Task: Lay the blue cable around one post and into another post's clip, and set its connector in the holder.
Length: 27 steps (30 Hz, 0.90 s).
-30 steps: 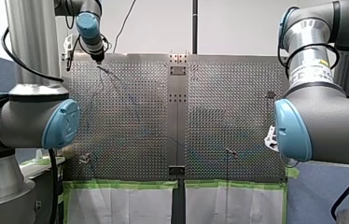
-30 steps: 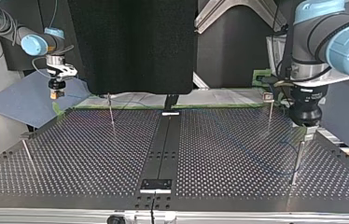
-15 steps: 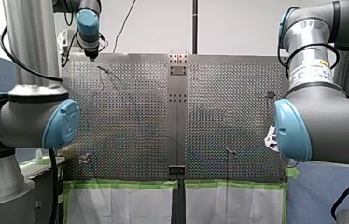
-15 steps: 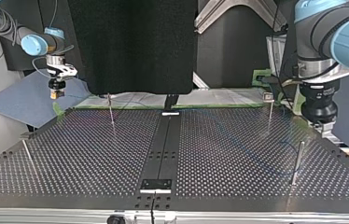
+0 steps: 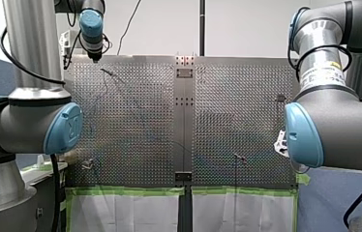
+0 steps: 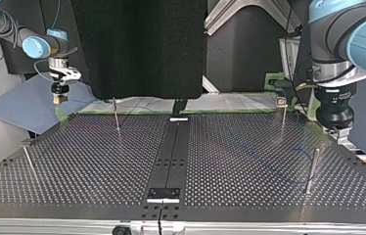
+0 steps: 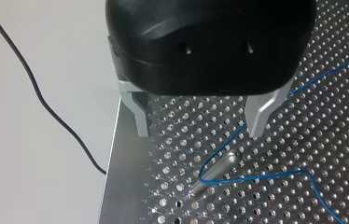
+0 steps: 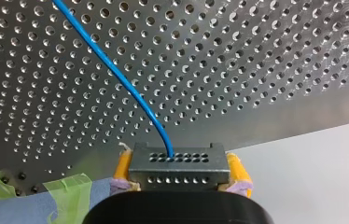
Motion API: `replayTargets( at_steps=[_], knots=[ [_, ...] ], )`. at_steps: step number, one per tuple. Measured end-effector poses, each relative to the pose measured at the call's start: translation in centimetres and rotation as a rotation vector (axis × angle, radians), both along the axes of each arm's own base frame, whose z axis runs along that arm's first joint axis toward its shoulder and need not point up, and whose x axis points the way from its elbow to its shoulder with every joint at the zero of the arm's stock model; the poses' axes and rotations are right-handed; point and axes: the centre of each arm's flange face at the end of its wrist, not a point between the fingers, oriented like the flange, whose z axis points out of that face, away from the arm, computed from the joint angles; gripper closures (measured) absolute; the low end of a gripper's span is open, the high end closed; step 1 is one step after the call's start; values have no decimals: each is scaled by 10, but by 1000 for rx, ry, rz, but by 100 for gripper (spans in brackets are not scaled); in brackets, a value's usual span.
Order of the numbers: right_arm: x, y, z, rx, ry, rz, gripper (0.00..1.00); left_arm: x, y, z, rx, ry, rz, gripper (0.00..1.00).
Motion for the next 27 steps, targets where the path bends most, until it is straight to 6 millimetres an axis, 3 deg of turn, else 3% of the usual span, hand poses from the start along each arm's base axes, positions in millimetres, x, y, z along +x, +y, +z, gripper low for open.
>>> replayTargets(
  at_steps=[13, 19, 27],
  knots=[
    [8, 6, -3, 10, 16, 9, 100, -16, -19, 0, -66, -77, -109, 1],
    [15, 13, -7, 18, 27, 10, 100, -17, -37, -25, -126, -83, -196, 1],
    [23, 26, -13, 24, 39, 15, 100, -13, -71, -77, -158, -22, -316, 1]
  ],
)
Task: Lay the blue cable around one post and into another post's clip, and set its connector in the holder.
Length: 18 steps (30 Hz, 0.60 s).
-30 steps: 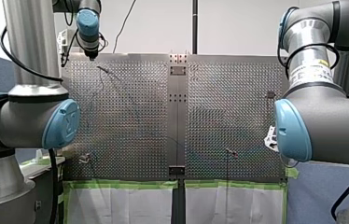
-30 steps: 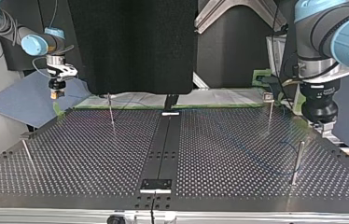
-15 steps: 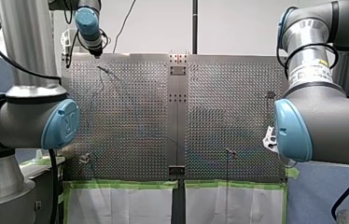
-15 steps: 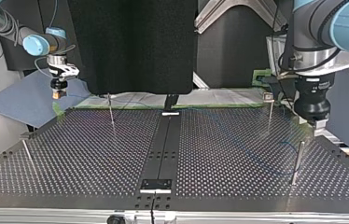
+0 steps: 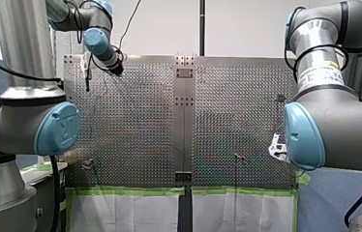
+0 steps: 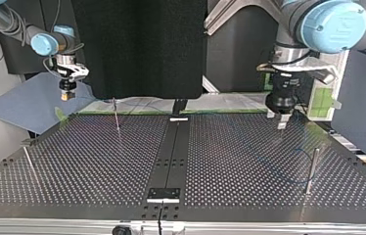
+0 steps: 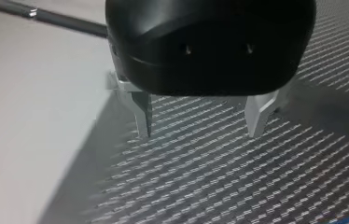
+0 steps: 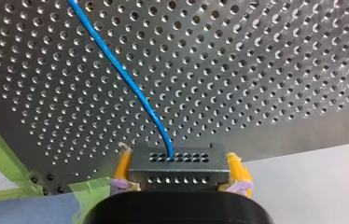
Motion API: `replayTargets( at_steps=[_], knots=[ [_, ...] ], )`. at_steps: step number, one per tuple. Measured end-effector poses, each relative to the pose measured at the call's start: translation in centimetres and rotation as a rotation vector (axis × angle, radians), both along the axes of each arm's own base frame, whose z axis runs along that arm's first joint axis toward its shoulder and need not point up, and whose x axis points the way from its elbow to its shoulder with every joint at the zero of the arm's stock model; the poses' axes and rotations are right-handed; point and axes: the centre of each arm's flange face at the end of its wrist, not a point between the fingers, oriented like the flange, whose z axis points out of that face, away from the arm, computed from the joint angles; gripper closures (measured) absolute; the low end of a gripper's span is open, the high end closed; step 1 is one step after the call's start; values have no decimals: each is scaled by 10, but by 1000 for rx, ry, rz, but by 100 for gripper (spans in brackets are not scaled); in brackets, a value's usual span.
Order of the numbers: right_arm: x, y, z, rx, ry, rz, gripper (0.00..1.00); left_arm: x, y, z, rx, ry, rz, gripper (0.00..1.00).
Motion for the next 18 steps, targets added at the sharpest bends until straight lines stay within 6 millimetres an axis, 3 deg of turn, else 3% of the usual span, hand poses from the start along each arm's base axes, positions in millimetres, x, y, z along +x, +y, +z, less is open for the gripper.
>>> replayTargets(
  at_steps=[11, 18],
  knots=[
    [5, 17, -9, 20, 41, 20, 100, -4, -36, -87, 8, 103, -9, 1],
    [9, 22, -11, 24, 61, 44, 100, -2, -57, -112, 37, 108, -13, 1]
  ],
)
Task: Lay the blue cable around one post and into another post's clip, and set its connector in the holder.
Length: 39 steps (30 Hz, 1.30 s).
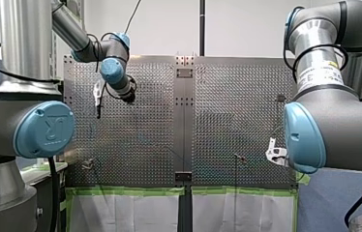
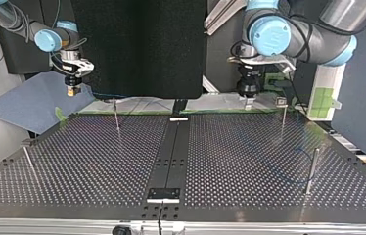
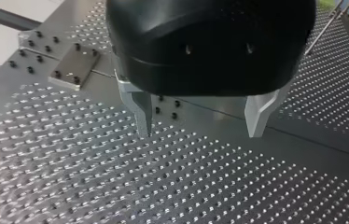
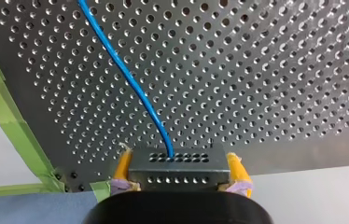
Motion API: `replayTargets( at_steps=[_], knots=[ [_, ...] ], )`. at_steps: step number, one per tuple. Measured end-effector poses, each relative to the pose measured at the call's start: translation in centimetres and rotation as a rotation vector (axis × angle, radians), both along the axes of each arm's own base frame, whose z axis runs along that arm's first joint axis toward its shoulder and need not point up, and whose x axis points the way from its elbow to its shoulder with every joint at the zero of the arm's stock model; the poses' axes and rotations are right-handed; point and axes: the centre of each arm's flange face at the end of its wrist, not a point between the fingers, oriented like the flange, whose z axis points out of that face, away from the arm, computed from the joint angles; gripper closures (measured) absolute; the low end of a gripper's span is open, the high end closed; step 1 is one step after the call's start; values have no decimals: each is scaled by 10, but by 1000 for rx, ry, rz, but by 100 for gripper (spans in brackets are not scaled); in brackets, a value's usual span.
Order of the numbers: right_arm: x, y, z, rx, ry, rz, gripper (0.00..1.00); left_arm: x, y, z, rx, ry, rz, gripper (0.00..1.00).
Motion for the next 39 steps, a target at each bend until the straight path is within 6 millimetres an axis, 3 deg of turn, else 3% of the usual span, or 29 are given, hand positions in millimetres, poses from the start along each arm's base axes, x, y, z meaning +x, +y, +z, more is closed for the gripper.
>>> replayTargets(
  at_steps=[20, 39],
  knots=[
    [11, 2, 1, -14, 4, 34, 100, -7, -92, -77, -17, -13, -133, 1],
    [17, 2, 3, -26, -11, 52, 100, 1, -219, -93, -161, -164, -295, 1]
  ],
)
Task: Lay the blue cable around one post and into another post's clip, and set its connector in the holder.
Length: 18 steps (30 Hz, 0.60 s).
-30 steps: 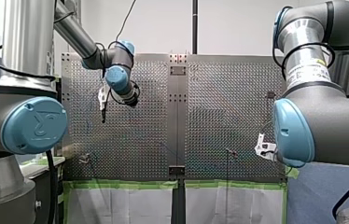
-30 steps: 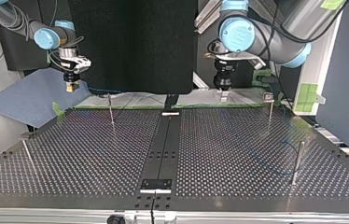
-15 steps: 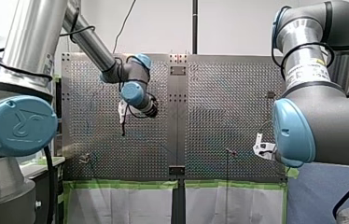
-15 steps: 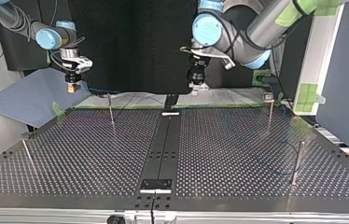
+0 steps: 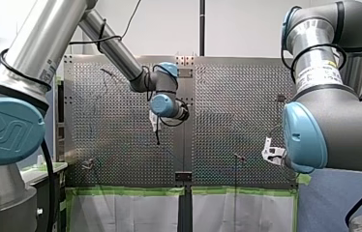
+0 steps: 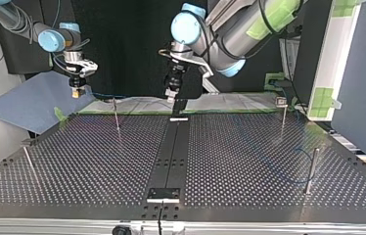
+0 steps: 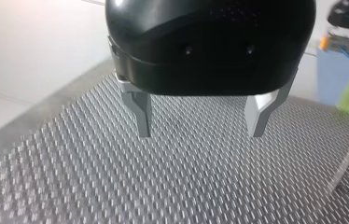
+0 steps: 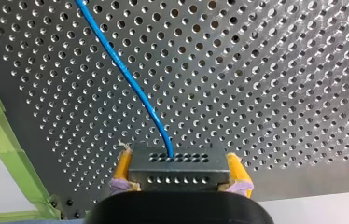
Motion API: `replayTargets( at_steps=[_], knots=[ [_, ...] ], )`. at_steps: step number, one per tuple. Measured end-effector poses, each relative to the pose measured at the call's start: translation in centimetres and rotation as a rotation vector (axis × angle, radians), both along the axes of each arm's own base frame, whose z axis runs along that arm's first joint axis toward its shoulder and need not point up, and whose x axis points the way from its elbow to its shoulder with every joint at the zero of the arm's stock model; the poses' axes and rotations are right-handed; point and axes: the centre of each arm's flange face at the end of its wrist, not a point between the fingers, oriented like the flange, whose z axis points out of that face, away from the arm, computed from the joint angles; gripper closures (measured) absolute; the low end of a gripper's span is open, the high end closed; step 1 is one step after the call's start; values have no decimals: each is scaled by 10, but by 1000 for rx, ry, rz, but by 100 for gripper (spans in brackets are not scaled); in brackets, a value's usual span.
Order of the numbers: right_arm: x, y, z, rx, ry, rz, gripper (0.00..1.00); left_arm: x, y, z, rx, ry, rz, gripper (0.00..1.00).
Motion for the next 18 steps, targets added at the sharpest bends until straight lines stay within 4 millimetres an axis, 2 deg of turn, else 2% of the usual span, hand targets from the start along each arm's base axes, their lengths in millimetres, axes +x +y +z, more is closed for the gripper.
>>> replayTargets(
  at_steps=[14, 18],
  knots=[
    [1, -1, 1, -6, -21, 1, 100, -17, -92, -13, -148, -77, -107, 1],
    [1, -1, 1, -8, -25, 1, 100, -21, -111, -24, -167, -94, -127, 1]
  ],
)
